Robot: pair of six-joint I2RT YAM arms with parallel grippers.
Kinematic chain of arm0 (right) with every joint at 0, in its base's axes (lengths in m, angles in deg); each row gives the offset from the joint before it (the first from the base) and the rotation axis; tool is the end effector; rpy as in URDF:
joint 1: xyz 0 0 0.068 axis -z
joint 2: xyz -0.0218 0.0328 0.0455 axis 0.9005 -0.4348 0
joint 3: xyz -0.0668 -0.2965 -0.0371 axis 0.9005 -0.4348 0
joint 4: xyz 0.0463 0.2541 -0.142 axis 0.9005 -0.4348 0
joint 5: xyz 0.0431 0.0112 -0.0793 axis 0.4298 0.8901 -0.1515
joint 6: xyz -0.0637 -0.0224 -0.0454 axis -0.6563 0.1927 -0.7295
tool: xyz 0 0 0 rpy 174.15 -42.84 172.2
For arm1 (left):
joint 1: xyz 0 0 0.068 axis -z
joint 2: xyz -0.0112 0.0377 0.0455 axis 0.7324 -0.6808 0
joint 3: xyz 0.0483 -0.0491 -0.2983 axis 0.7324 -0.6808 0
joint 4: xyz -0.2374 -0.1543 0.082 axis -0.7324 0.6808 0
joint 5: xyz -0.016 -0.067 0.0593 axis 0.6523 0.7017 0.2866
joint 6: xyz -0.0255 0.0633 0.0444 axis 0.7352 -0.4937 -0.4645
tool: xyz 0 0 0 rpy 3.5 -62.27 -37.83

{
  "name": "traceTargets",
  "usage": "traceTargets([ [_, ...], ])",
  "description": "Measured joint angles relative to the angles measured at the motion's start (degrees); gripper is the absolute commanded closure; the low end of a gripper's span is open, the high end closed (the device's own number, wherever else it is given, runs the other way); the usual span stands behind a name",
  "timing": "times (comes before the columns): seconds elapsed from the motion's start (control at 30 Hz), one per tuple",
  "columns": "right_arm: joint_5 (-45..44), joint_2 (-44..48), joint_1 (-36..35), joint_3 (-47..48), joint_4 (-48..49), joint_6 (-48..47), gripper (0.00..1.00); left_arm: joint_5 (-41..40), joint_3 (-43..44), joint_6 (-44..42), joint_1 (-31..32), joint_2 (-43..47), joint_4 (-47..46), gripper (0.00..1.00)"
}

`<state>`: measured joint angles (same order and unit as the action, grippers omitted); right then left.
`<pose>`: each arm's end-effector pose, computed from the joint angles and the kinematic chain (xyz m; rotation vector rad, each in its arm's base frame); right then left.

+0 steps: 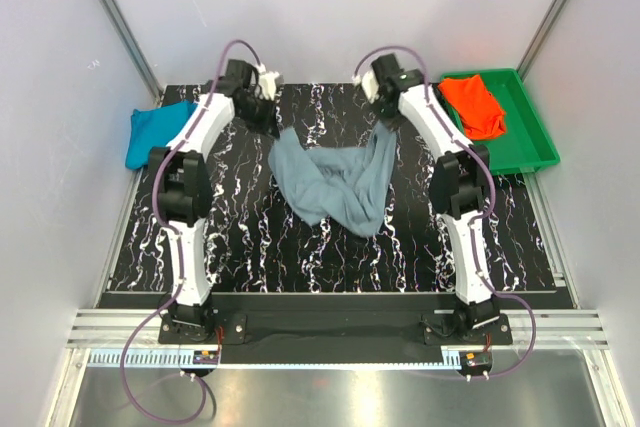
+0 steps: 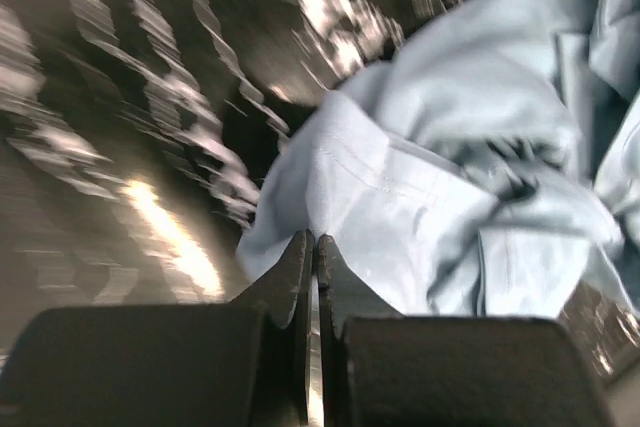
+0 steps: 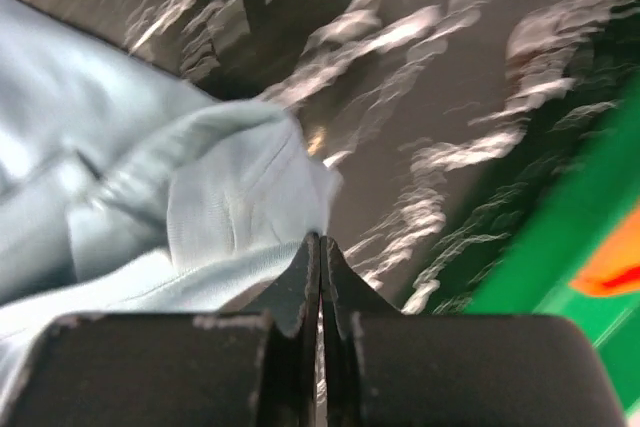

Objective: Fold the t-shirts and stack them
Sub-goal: Flatten the tshirt out

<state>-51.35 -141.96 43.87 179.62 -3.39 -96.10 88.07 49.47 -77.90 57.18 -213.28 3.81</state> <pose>0.5441 0.1902 0.2352 -0.9981 2.5020 -0.2353 0.5253 -0.1261 0.2393 0.4979 2.5415 -0.6518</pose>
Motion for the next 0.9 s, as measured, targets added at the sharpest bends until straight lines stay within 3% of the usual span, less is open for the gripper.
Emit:
traceTargets([
  [0.13, -0.96, -3.52, 4.22, 13.14, -0.39, 0.13, 1.00, -3.37, 7.80, -1.07, -1.81, 0.87, -0.46, 1.00],
  [0.23, -1.18, -3.04, 5.90, 14.75, -0.46, 0.15, 1.00, -4.57, 10.43, -1.25, -2.82, 3.02, -0.92, 1.00],
  [0.4, -0.50, 3.89, 5.57, 5.31, -1.07, 0.52, 1.00, -4.26, 8.76, -1.51, -3.52, 10.69, -0.04, 1.00],
  [0.6, 0.98, 17.53, 5.03, -8.31, -2.80, 1.18, 1.00, -2.16, -7.23, -4.81, -3.58, 30.03, 3.23, 0.98],
  [0.7, 1.07, 22.45, 5.03, -12.76, -2.89, 1.27, 0.98, -1.88, -14.47, -6.29, -3.56, 35.30, 5.05, 0.93],
  [0.73, 1.16, 22.73, 5.05, -12.87, -3.10, 1.46, 0.90, -1.90, -16.48, -6.71, -3.58, 35.78, 5.53, 0.88],
  [0.77, 1.77, 22.51, 5.05, -12.31, -3.34, 1.84, 0.71, -1.99, -18.16, -6.95, -3.58, 35.67, 5.70, 0.64],
  [0.8, 2.91, 21.53, 5.09, -10.88, -4.04, 2.34, 0.37, -2.16, -19.41, -7.43, -3.58, 34.93, 5.86, 0.51],
  [0.87, 5.49, 18.34, 5.05, -5.60, -5.62, 2.73, 0.30, -2.43, -20.13, -7.23, -3.61, 32.28, 6.56, 0.30],
  [0.9, 6.67, 16.46, 4.92, -2.47, -5.73, 2.86, 0.29, -2.58, -20.06, -7.08, -3.67, 30.82, 6.60, 0.25],
])
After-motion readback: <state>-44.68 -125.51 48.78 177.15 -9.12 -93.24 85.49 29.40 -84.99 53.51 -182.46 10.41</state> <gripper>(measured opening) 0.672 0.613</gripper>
